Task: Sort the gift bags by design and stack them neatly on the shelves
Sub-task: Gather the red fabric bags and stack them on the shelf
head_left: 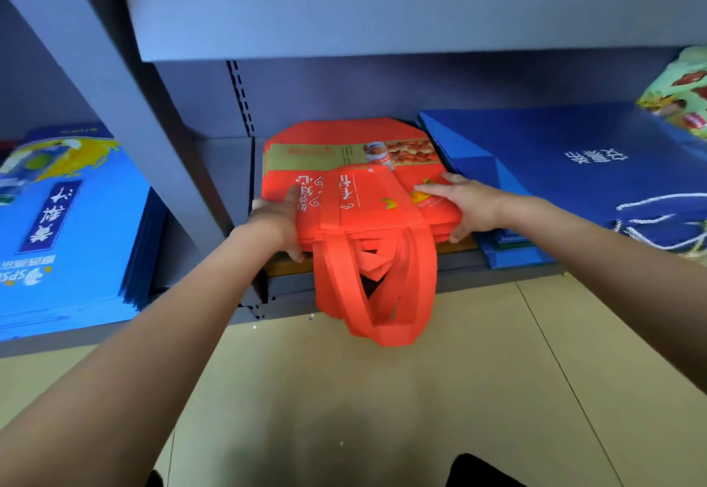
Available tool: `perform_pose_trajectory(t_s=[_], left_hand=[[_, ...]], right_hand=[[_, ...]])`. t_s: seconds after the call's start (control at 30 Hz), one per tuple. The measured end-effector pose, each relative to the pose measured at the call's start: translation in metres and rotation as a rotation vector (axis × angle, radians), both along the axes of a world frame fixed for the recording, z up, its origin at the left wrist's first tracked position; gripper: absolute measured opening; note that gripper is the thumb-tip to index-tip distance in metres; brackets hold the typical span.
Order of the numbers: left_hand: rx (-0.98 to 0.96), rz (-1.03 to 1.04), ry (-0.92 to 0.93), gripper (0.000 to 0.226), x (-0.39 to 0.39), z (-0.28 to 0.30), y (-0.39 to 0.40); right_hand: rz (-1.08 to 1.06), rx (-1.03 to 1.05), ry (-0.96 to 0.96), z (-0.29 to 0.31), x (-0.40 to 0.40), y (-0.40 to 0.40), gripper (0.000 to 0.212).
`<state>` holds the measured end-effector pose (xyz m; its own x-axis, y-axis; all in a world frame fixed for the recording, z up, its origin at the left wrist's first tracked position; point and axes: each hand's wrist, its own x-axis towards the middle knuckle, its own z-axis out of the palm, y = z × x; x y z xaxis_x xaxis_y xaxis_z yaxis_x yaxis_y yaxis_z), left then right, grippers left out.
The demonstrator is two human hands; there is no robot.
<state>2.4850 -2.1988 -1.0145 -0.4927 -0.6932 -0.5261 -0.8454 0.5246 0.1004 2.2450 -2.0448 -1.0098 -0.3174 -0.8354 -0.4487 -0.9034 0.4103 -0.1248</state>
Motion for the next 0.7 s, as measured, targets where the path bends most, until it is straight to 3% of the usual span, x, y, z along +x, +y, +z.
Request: perform_pose_trajectory(t_s=[0.27,0.4,0.47,0.6,0.7], left_hand=[[-0.098,-0.138,-0.070,0.125,0.001,0.000,-0.009],[-0.047,-0.065,-0.045,0.127,0.001,-0.009,-0.004],[-0.019,-0.032,-0.041,0.128,0.003,-0.007,0.002],[-0.310,-0.323,-0.035,0.118,0.010,-0.010,0.016],[-0.318,-0.492,0.078,0.096,0.013,-0.010,0.012]], right_hand=[[-0.031,0.123,-0.046,0.023,0.001,-0.014,0.110],[-0.123,0.099,-0.135,0.007,0.007,-0.010,0.116],[-0.104,0.089,-0.065,0.008,0.009,-0.005,0.117],[0.131,0.025,0.278,0.016,0.031,0.012,0.109],[0.276,-0.116,0.223,0.018,0.046,0.028,0.089]])
